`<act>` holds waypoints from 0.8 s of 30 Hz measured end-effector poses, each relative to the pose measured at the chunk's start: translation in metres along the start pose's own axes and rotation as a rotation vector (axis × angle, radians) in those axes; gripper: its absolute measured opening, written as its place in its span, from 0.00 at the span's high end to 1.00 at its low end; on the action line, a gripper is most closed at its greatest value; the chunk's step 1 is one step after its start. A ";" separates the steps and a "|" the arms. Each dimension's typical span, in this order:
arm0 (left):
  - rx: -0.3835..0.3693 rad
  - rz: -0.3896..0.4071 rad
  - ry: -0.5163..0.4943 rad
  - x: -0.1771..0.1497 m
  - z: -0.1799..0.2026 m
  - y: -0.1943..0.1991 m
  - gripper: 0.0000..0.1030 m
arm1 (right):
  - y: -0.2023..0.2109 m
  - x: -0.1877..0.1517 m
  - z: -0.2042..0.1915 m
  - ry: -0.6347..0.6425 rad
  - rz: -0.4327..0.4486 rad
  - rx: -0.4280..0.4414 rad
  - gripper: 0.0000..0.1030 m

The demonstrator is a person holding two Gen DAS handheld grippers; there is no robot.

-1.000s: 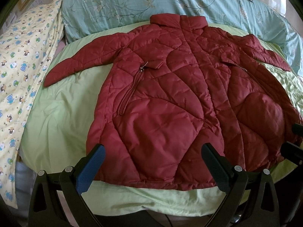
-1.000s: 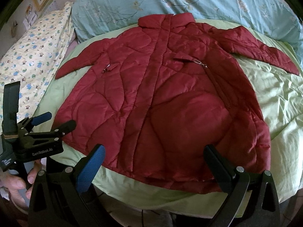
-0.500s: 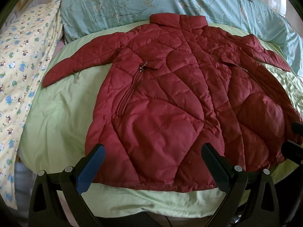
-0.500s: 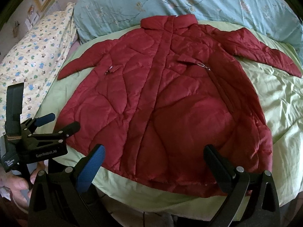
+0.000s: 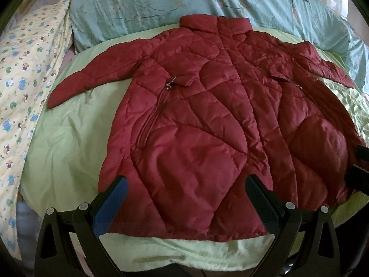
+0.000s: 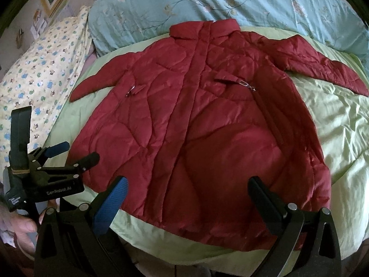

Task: Fold large clothes

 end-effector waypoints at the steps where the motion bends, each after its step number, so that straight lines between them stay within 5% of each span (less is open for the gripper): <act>1: -0.002 0.000 0.001 0.002 -0.001 -0.002 0.01 | 0.000 0.001 0.003 -0.003 0.006 -0.001 0.00; 9: -0.016 -0.038 0.022 0.014 -0.011 -0.028 0.01 | 0.004 0.020 0.048 -0.078 0.096 -0.049 0.00; 24: -0.048 0.075 0.062 0.056 -0.017 -0.057 0.01 | 0.014 0.080 0.205 -0.314 0.243 -0.209 0.00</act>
Point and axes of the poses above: each gripper's, at about its wrist camera, not at the fingertips, and y roughly against the way its jaws point, z to its right, x to its top, the point moved 3 cm from there along -y, roughly the way its jaws point, and after that the axes turned 10 degrees about z, right-handed, at the moved point
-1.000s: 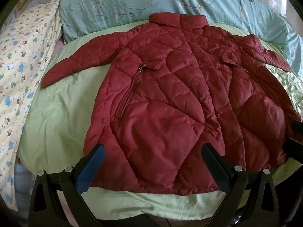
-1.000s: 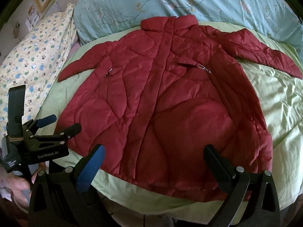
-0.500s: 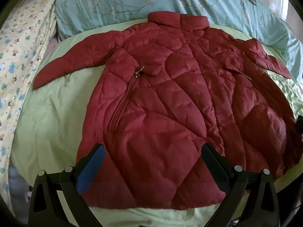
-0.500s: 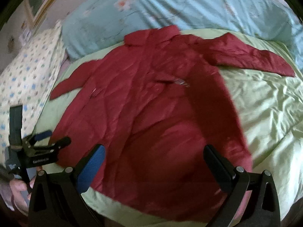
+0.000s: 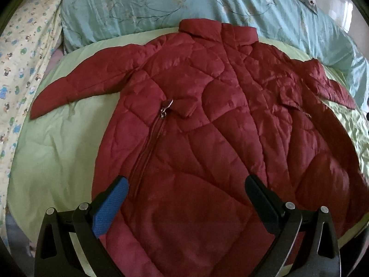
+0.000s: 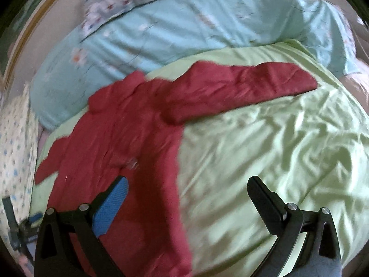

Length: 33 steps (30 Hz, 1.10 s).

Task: Fold large clothes
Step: 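Reach the right gripper to the jacket sleeve cuff and grasp it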

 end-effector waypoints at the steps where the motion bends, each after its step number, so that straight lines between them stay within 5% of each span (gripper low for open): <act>1: 0.001 -0.004 0.002 0.002 0.000 -0.002 0.01 | -0.005 0.009 0.012 -0.025 0.012 -0.010 0.01; 6: 0.003 0.011 0.009 0.015 -0.002 -0.009 0.01 | -0.030 0.045 0.075 -0.179 0.081 -0.030 0.10; 8: 0.007 -0.003 0.013 0.018 -0.002 -0.015 0.01 | -0.044 0.057 0.104 -0.255 0.107 -0.056 0.26; 14: 0.013 -0.052 0.009 0.024 0.005 -0.037 0.01 | -0.101 0.076 0.167 -0.437 0.095 -0.081 0.50; 19: 0.022 -0.077 -0.005 0.029 0.009 -0.054 0.01 | -0.135 0.084 0.202 -0.537 0.093 -0.105 0.55; 24: 0.024 -0.108 -0.003 0.030 0.013 -0.071 0.01 | -0.153 0.095 0.225 -0.586 0.117 -0.105 0.56; 29: 0.011 -0.126 0.011 0.030 0.017 -0.082 0.01 | -0.156 0.114 0.220 -0.533 0.134 -0.111 0.84; 33: -0.001 -0.120 0.020 0.030 0.017 -0.083 0.01 | -0.143 0.129 0.193 -0.457 0.167 -0.074 0.89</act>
Point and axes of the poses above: each gripper's, at about its wrist camera, not at the fingertips, and y roughly against the way its jaws point, z to its right, x to its top, the point moved 3 cm from there along -y, roughly the way its jaws point, and after that the axes turned 10 degrees about z, right-handed, at the moved point
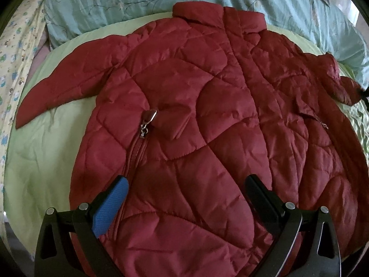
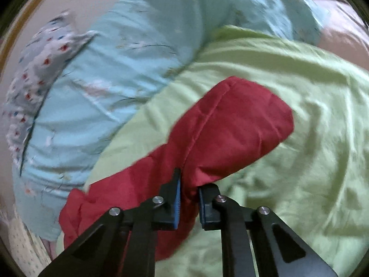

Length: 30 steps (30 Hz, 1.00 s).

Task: Fold large clothes
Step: 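Reach the right gripper to the jacket sleeve cuff and grasp it, then carry the held sleeve across the jacket body with the right gripper and release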

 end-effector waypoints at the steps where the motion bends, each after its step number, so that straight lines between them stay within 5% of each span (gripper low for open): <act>1: -0.005 -0.004 0.005 -0.001 -0.001 0.000 0.01 | 0.006 -0.001 -0.011 0.023 0.005 0.021 0.89; 12: -0.048 -0.013 0.088 -0.002 -0.025 0.009 0.01 | 0.055 -0.043 -0.149 0.199 -0.051 0.281 0.90; 22: -0.120 0.028 0.158 0.011 -0.057 0.027 0.01 | 0.064 -0.141 -0.294 0.356 -0.233 0.535 0.92; 23: -0.125 0.034 0.163 0.013 -0.060 0.028 0.01 | 0.065 -0.154 -0.303 0.350 -0.333 0.558 0.92; 30: -0.183 0.055 0.225 0.023 -0.094 0.032 0.01 | 0.055 -0.241 -0.352 0.446 -0.474 0.594 0.93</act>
Point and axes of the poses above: each gripper's, at about its wrist camera, not at the fingertips, and y roughly against the way its jaws point, z to its right, x to its top, the point moved 3 cm from there along -y, roughly the way its jaws point, and after that the axes turned 10 degrees about z, right-handed, at the moved point
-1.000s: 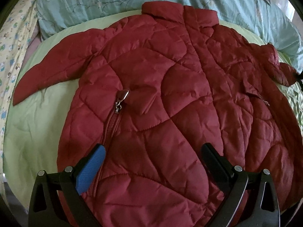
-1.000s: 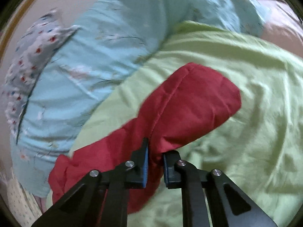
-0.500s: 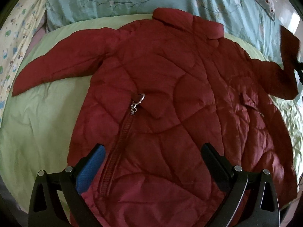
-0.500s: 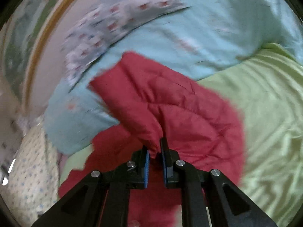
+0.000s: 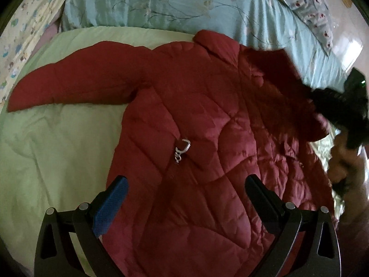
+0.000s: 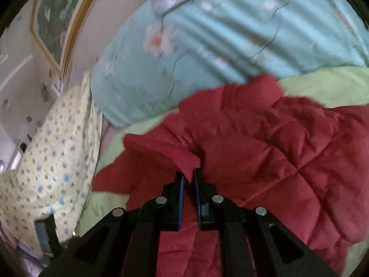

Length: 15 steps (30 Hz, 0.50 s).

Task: Fold large clothes
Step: 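Carry the held sleeve across the jacket body with the right gripper and release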

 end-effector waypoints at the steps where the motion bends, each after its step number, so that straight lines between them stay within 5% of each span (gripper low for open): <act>1: -0.002 -0.002 0.005 0.001 -0.003 -0.002 0.01 | -0.009 -0.008 -0.004 0.008 -0.024 -0.001 0.93; 7: -0.052 -0.027 0.074 0.025 -0.032 -0.021 0.01 | -0.066 -0.052 -0.022 0.073 -0.163 0.016 0.92; 15: -0.152 -0.094 0.149 0.061 -0.040 -0.077 0.02 | -0.084 -0.084 -0.035 0.166 -0.240 0.063 0.87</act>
Point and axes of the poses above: each gripper's, at about its wrist camera, not at the fingertips, and y roughly against the way its jaws point, z to its right, x to its top, the point moved 3 cm from there along -y, roughly the way its jaws point, and after that the axes turned 10 degrees about z, right-handed, at the moved point
